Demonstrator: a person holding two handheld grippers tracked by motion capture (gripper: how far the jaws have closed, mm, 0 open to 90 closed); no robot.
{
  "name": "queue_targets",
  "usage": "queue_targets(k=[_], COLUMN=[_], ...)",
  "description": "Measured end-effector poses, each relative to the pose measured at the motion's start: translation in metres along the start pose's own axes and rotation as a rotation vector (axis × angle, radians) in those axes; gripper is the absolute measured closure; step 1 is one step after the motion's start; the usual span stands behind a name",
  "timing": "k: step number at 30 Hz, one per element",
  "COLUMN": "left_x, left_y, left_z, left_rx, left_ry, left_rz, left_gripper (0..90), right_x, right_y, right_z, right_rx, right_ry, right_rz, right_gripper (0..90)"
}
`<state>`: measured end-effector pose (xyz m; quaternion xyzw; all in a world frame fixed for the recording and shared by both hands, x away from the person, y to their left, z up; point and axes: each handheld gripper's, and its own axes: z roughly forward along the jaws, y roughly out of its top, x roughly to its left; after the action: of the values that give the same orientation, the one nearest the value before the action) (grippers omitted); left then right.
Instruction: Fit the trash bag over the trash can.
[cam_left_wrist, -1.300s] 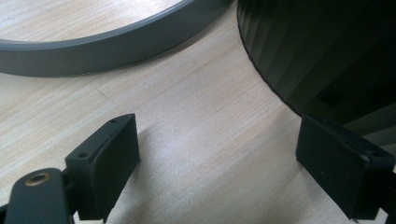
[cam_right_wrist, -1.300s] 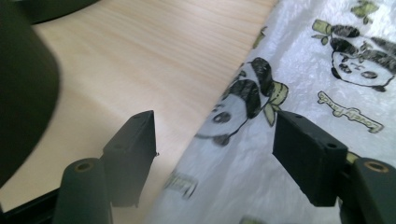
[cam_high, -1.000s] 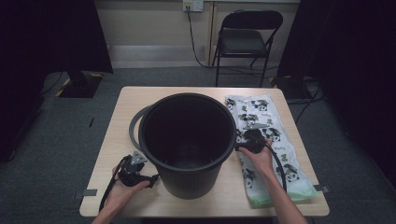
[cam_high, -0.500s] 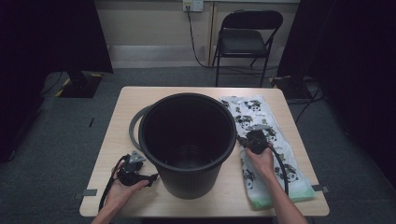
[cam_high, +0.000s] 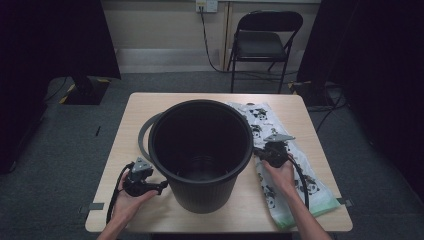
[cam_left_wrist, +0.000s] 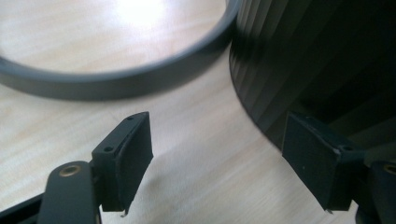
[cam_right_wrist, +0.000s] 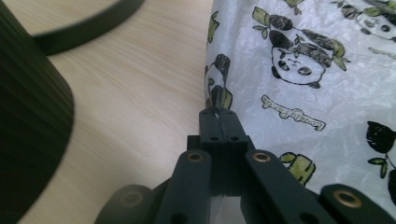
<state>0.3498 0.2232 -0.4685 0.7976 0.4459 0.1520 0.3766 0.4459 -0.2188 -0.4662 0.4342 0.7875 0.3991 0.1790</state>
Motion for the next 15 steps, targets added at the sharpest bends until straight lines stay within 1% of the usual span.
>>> queue_targets(k=[2, 3, 5, 8, 9, 10, 12, 15], left_x=[0.000, 0.000, 0.002, 0.002, 0.002, 0.002, 0.001, 0.003], left_y=[0.003, 0.005, 0.008, 0.012, 0.013, 0.015, 0.017, 0.022], left_z=[-0.001, -0.002, -0.003, -0.006, -0.005, -0.005, -0.008, -0.013], left_rx=[-0.015, -0.023, -0.032, -0.044, -0.040, -0.025, -0.028, -0.055], left_ry=[0.003, 0.007, -0.003, 0.009, 0.013, 0.011, 0.018, 0.016], left_rz=[0.002, -0.007, -0.029, -0.023, -0.021, -0.005, 0.019, -0.003], left_gripper=[23.9, 23.9, 24.9, 25.7, 25.7, 25.8, 27.2, 29.0], right_x=[0.001, 0.002, 0.004, 0.007, 0.008, 0.009, 0.012, 0.018], right_y=[0.003, 0.004, 0.007, 0.011, 0.013, 0.015, 0.019, 0.025], right_z=[-0.004, -0.005, -0.009, -0.014, -0.017, -0.019, -0.025, -0.033], right_rx=[-0.013, -0.016, -0.027, -0.049, -0.057, -0.068, -0.090, -0.111], right_ry=[0.017, 0.022, 0.038, 0.054, 0.057, 0.067, 0.078, 0.089], right_rz=[0.012, 0.012, 0.016, 0.015, 0.013, 0.016, 0.012, -0.007], right_gripper=[90.0, 90.0, 90.0, 90.0, 90.0, 90.0, 90.0, 90.0])
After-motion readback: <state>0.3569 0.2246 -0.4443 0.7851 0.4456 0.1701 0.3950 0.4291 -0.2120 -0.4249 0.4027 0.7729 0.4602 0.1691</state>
